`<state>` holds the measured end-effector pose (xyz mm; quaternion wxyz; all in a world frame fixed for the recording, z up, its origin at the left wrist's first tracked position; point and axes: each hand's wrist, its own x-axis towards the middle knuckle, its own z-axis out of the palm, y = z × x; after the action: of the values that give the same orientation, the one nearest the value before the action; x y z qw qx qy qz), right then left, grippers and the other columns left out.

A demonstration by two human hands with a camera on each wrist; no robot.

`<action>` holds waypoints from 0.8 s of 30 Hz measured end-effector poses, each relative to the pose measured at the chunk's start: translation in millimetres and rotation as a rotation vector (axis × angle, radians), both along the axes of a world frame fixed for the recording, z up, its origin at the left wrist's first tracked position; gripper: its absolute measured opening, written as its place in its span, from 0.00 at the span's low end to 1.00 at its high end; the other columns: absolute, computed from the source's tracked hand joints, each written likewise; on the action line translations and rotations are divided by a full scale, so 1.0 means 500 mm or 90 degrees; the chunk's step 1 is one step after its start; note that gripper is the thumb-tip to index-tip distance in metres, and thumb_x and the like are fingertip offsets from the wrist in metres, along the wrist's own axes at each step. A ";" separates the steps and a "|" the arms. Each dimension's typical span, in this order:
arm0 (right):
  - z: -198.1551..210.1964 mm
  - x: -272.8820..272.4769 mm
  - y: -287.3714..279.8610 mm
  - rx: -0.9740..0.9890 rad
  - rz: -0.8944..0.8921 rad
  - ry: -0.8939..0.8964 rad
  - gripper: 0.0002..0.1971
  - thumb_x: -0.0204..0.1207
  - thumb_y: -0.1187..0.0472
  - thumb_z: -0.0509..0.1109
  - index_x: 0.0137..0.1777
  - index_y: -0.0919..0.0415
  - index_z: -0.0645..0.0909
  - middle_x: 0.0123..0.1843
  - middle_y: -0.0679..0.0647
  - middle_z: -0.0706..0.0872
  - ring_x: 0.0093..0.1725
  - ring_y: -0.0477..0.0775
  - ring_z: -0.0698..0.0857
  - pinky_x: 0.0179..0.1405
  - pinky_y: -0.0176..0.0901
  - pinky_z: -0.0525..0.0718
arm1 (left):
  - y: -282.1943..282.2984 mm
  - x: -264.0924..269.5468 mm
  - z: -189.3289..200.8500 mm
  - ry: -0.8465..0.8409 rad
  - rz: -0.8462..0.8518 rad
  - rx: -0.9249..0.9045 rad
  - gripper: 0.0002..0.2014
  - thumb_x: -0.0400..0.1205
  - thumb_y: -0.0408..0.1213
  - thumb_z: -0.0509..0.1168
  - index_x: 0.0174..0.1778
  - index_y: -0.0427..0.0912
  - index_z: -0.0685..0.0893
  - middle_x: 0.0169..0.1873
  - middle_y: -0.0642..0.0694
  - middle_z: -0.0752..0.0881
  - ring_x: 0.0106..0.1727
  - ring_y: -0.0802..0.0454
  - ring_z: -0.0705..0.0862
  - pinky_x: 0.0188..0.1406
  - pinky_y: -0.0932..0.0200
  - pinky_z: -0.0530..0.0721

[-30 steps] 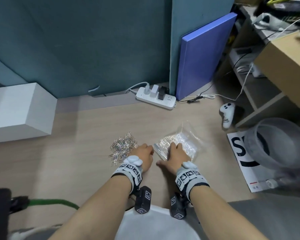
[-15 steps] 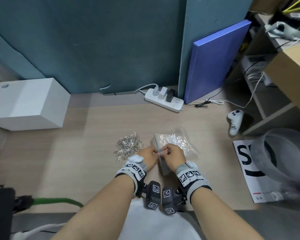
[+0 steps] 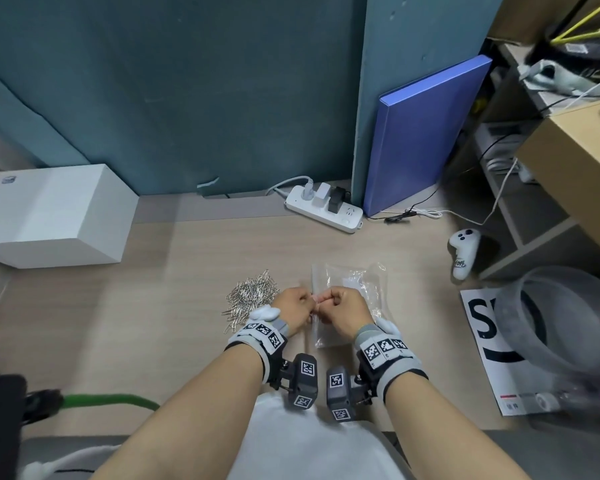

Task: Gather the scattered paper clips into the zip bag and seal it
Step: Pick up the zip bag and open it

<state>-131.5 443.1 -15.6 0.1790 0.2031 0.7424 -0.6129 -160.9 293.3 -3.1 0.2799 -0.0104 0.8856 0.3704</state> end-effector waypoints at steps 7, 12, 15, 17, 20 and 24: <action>-0.004 -0.014 0.004 -0.049 -0.013 -0.031 0.06 0.80 0.75 0.70 0.47 0.69 0.89 0.41 0.65 0.91 0.39 0.59 0.90 0.41 0.47 0.93 | 0.007 -0.015 0.003 0.012 -0.026 -0.039 0.13 0.86 0.47 0.66 0.40 0.43 0.87 0.34 0.46 0.92 0.39 0.45 0.92 0.47 0.43 0.91; -0.017 -0.013 0.007 -0.083 -0.047 -0.047 0.06 0.79 0.72 0.72 0.43 0.65 0.87 0.45 0.69 0.92 0.44 0.70 0.93 0.52 0.66 0.92 | 0.024 -0.021 0.003 -0.028 -0.020 -0.016 0.12 0.88 0.41 0.62 0.43 0.42 0.87 0.35 0.44 0.92 0.39 0.44 0.93 0.46 0.41 0.92; -0.017 -0.011 0.014 -0.040 -0.044 -0.037 0.09 0.79 0.72 0.72 0.40 0.60 0.87 0.39 0.61 0.90 0.39 0.59 0.88 0.49 0.57 0.91 | 0.028 -0.019 0.004 -0.057 0.025 0.043 0.13 0.88 0.32 0.57 0.46 0.37 0.86 0.35 0.41 0.93 0.37 0.46 0.93 0.46 0.41 0.93; -0.014 -0.011 0.019 -0.037 -0.035 -0.033 0.09 0.77 0.74 0.73 0.41 0.59 0.86 0.35 0.57 0.89 0.37 0.56 0.86 0.43 0.50 0.89 | 0.027 -0.020 0.005 -0.065 0.055 0.078 0.12 0.86 0.32 0.57 0.45 0.37 0.85 0.34 0.41 0.93 0.35 0.46 0.93 0.47 0.38 0.93; -0.011 -0.016 0.021 -0.053 -0.022 -0.029 0.10 0.72 0.78 0.76 0.44 0.62 0.85 0.33 0.54 0.87 0.36 0.54 0.86 0.45 0.50 0.89 | 0.029 -0.018 0.011 -0.055 0.071 0.099 0.09 0.84 0.39 0.69 0.39 0.41 0.85 0.29 0.45 0.89 0.28 0.51 0.88 0.42 0.45 0.93; -0.014 -0.017 0.020 -0.036 -0.012 -0.029 0.08 0.71 0.75 0.79 0.47 0.66 0.86 0.35 0.58 0.89 0.36 0.54 0.88 0.45 0.49 0.89 | 0.021 -0.022 0.008 -0.043 0.066 0.090 0.08 0.86 0.36 0.69 0.41 0.43 0.87 0.31 0.47 0.89 0.27 0.53 0.87 0.41 0.47 0.92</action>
<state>-140.0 453.2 -22.6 0.1957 0.2190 0.7183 -0.6307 -172.1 304.0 0.7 0.2905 -0.0489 0.8456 0.4452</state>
